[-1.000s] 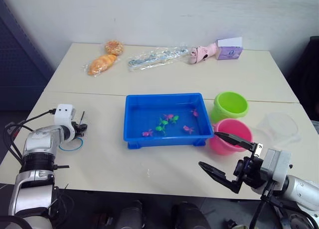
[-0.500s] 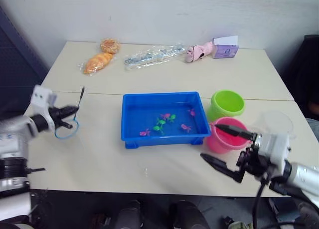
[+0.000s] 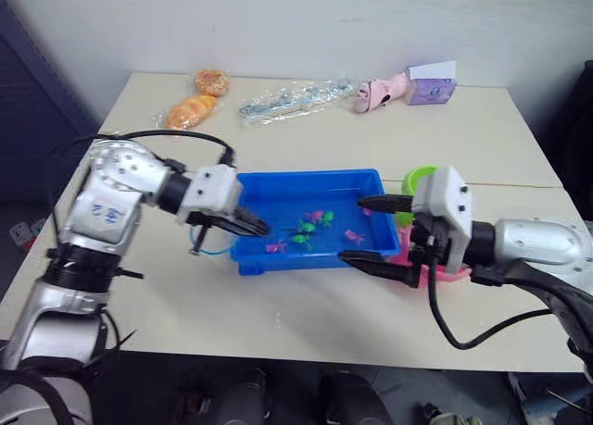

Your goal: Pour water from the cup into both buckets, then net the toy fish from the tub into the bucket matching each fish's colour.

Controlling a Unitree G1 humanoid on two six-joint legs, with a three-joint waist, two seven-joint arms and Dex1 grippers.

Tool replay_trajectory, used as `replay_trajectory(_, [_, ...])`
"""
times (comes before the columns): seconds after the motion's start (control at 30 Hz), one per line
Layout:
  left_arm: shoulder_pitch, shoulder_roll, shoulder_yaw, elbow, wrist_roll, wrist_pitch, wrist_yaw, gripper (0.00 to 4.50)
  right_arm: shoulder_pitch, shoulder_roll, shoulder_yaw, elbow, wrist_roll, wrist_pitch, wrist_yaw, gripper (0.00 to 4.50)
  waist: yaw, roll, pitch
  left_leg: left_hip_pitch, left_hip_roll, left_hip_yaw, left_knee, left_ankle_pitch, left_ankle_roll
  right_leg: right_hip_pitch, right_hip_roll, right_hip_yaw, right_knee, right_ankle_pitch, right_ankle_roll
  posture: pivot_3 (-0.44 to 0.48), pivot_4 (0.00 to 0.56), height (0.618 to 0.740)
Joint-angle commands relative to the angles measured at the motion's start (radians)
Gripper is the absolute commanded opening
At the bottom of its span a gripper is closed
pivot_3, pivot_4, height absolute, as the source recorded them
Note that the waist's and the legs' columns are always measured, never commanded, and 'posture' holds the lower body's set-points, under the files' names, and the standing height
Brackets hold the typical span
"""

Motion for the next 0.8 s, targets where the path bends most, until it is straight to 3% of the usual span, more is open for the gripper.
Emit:
replay_trajectory(0.03, [-0.046, -0.049, -0.056, 0.016, 0.047, -0.078, -0.027, 0.02, -0.053, 0.039, 0.062, -0.012, -0.013, 0.043, -0.006, 4.5, 0.0, 0.0, 0.0, 0.0, 0.0, 0.0, 0.001, 0.0, 0.001, 0.0, 0.0, 0.0, 0.001, 0.0, 0.0, 0.0, 0.15, 0.74])
replay_trajectory(0.17, [-0.087, -0.135, -0.065, 0.031, 0.035, -0.058, 0.007, 0.02, -0.08, 0.078, 0.125, -0.007, -0.076, 0.05, -0.018, 4.5, 0.003, 0.0, 0.0, -0.001, 0.0, 0.0, 0.007, -0.002, 0.003, 0.0, 0.0, 0.0, 0.004, 0.0, 0.001, 0.0, 0.15, 0.74])
replay_trajectory(0.43, [-0.088, -0.141, -0.068, 0.04, 0.046, -0.06, -0.006, 0.02, -0.064, 0.091, 0.141, -0.009, -0.168, 0.007, 0.019, 4.5, 0.003, 0.0, 0.0, -0.001, 0.0, -0.001, 0.008, -0.002, 0.003, 0.001, 0.0, 0.0, 0.004, 0.001, 0.001, 0.0, 0.15, 0.74])
replay_trajectory(0.63, [-0.082, -0.143, -0.073, 0.025, 0.057, -0.045, 0.009, 0.0, -0.069, 0.11, 0.133, 0.002, -0.196, -0.007, 0.039, 1.93, 0.003, 0.0, 0.0, -0.001, 0.0, -0.001, 0.008, -0.002, 0.003, 0.001, 0.0, 0.0, 0.004, 0.001, 0.001, 0.0, 0.15, 0.74])
replay_trajectory(0.73, [-0.083, -0.15, -0.067, 0.025, 0.051, -0.031, 0.019, 0.0, -0.073, 0.115, 0.138, 0.007, -0.212, -0.018, 0.058, 0.12, 0.003, 0.0, 0.0, -0.001, 0.0, -0.001, 0.008, -0.002, 0.003, 0.001, 0.0, 0.0, 0.004, 0.001, 0.001, 0.0, 0.15, 0.74])
replay_trajectory(0.8, [-0.084, -0.153, -0.065, 0.027, 0.05, -0.026, 0.024, 0.0, -0.071, 0.113, 0.14, 0.012, -0.228, -0.031, 0.07, 0.12, 0.003, 0.0, 0.0, -0.001, 0.0, -0.001, 0.008, -0.002, 0.003, 0.001, 0.0, 0.0, 0.004, 0.001, 0.001, 0.0, 0.15, 0.74])
